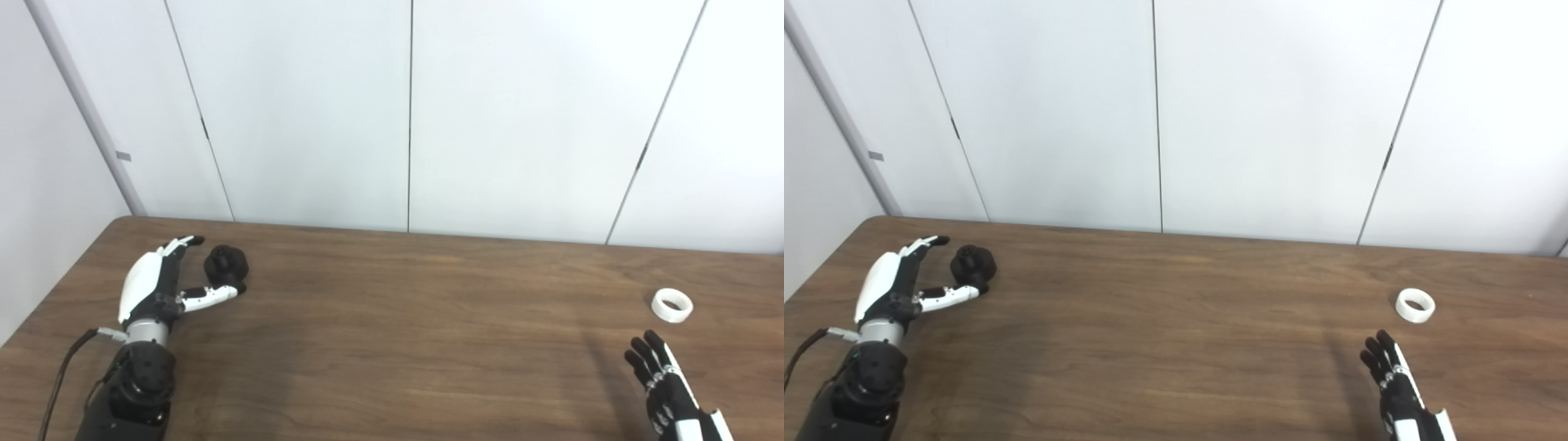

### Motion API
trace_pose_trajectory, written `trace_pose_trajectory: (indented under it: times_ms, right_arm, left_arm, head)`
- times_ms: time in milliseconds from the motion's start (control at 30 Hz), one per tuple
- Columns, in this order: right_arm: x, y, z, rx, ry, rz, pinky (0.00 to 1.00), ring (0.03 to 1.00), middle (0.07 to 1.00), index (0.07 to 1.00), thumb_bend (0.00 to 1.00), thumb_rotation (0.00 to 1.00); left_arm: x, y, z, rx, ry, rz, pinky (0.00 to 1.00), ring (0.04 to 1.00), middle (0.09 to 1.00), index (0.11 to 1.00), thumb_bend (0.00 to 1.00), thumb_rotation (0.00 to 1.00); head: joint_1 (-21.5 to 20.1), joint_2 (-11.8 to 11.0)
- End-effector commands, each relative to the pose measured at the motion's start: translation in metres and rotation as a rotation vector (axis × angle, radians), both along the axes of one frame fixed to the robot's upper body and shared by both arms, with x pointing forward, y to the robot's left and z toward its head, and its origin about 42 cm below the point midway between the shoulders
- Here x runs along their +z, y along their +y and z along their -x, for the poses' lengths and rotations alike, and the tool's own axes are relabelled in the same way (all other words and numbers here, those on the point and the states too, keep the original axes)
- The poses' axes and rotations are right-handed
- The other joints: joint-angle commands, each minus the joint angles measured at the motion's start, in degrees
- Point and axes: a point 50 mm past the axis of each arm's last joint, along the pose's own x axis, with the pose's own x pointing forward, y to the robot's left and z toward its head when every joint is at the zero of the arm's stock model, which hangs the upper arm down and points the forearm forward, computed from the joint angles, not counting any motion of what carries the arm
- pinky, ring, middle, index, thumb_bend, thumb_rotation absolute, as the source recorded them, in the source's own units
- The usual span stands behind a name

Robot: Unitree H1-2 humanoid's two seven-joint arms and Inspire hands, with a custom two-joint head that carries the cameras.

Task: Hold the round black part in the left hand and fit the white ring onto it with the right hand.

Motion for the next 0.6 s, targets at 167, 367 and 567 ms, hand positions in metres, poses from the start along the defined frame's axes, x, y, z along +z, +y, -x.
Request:
trace_pose_trajectory:
  times_ms: [167,367,567]
  right_arm:
    - [-0.041,0.004,0.063,-0.025,0.201,-0.052,1.0,0.947,0.959,0.966,0.59,0.98]
    - [-0.04,0.004,0.064,-0.023,0.198,-0.043,1.0,0.946,0.961,0.971,0.59,0.99]
    - [-0.04,0.005,0.064,-0.03,0.199,-0.042,1.0,0.945,0.957,0.969,0.6,0.98]
  left_arm:
    - [0.047,0.004,-0.039,-0.011,-0.069,-0.013,0.99,0.999,0.957,0.865,0.88,0.3]
    - [0.043,0.007,-0.052,0.01,-0.026,-0.033,1.0,1.0,0.951,0.852,0.89,0.3]
    - [0.045,0.013,-0.061,0.037,0.008,-0.11,1.0,1.0,0.946,0.836,0.89,0.3]
  head:
    - [0.03,0.1]
    - [0.0,0.12]
    - [-0.06,0.22]
